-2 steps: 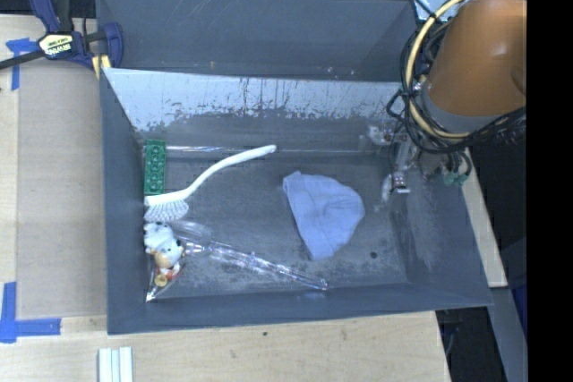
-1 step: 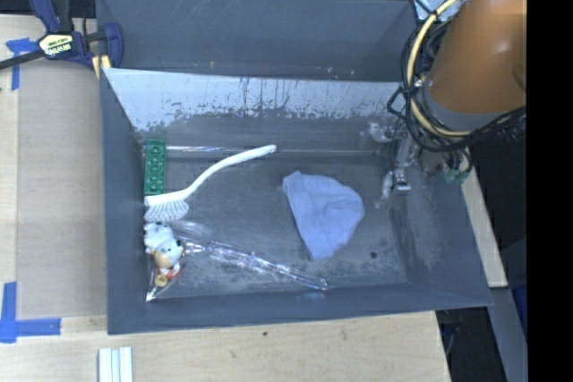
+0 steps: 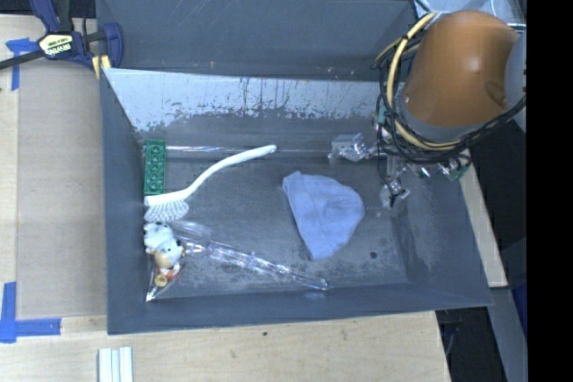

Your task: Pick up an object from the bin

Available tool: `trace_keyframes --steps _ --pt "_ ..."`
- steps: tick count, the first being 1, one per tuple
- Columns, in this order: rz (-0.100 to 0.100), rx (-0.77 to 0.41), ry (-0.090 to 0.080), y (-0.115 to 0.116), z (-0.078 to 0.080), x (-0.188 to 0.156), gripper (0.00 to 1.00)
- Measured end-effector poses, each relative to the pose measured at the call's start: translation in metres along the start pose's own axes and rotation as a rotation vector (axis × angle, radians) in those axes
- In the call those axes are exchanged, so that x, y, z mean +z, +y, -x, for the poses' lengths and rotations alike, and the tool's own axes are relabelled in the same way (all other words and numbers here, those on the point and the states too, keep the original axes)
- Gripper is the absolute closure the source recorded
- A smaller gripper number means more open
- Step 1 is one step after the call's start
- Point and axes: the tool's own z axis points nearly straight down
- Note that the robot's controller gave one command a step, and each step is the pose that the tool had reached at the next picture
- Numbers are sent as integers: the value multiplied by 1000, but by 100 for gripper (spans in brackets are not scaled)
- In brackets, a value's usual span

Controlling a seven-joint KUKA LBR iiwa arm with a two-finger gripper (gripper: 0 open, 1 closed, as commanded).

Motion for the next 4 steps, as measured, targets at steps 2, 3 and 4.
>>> trace_keyframes --steps 2,3,4 --pt "3 -623 3 18 17 61 0" --pt "-1 -836 -3 32 17 104 0" --pt "-2 -999 -6 49 38 102 100"
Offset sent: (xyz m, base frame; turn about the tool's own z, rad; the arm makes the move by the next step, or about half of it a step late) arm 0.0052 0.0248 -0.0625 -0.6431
